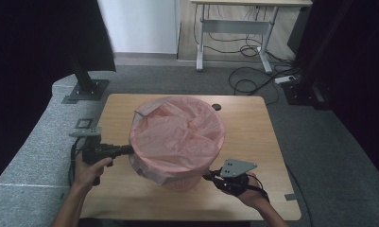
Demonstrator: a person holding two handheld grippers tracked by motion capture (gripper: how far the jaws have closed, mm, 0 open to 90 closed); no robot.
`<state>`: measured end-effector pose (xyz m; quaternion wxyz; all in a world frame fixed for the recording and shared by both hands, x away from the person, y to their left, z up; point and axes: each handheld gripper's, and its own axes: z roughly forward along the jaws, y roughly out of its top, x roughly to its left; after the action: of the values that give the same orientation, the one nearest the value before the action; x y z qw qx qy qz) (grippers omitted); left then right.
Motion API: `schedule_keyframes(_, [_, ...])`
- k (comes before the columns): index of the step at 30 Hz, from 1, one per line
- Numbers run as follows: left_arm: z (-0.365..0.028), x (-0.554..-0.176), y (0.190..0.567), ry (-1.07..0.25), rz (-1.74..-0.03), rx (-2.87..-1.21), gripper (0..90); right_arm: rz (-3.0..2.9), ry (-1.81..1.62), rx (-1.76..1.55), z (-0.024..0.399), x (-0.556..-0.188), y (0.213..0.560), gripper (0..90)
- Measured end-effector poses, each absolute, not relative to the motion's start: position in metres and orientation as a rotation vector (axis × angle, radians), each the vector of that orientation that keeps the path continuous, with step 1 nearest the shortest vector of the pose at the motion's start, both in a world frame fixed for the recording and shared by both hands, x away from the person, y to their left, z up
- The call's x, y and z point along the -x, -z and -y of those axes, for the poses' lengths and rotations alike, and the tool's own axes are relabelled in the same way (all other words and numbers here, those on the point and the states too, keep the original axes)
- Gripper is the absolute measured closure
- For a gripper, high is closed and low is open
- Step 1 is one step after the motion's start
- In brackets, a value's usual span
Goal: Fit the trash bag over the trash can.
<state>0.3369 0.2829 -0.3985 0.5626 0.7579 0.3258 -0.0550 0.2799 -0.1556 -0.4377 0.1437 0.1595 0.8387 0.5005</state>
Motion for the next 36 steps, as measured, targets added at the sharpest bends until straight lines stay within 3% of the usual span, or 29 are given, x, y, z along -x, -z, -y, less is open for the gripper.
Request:
schedule_keyframes(3, [-0.278, -0.336, 0.401, 0.036, -0.823, -1.88, 90.0, -2.451, -1.445, -0.487, 0.162, -0.286, 0.442, 87.6])
schedule_keyframes(17, [-0.268, -0.373, 0.439, 0.128, -0.99, -1.875, 89.8, -2.491, -1.413, -0.611, 0.189, -0.309, 0.468, 87.5])
schedule_keyframes(24, [-0.268, -0.37, 0.437, 0.072, -0.966, -1.914, 88.2, -2.496, -1.391, -0.609, 0.19, -0.312, 0.473, 83.8])
schedule_keyframes(26, [-0.273, -0.368, 0.434, 0.027, -0.971, -1.917, 82.0, -2.493, -1.397, -0.604, 0.19, -0.311, 0.474, 80.4])
schedule_keyframes(32, [-0.308, -0.351, 0.402, -0.174, -0.946, -1.82, 65.1, -2.42, -1.502, -0.6, 0.197, -0.306, 0.47, 58.2])
schedule_keyframes(34, [-0.313, -0.348, 0.394, -0.2, -0.925, -1.81, 55.3, -2.401, -1.52, -0.608, 0.2, -0.304, 0.468, 52.6])
schedule_keyframes(36, [-0.316, -0.348, 0.391, -0.163, -0.896, -1.83, 44.9, -2.393, -1.533, -0.613, 0.203, -0.303, 0.467, 52.6])
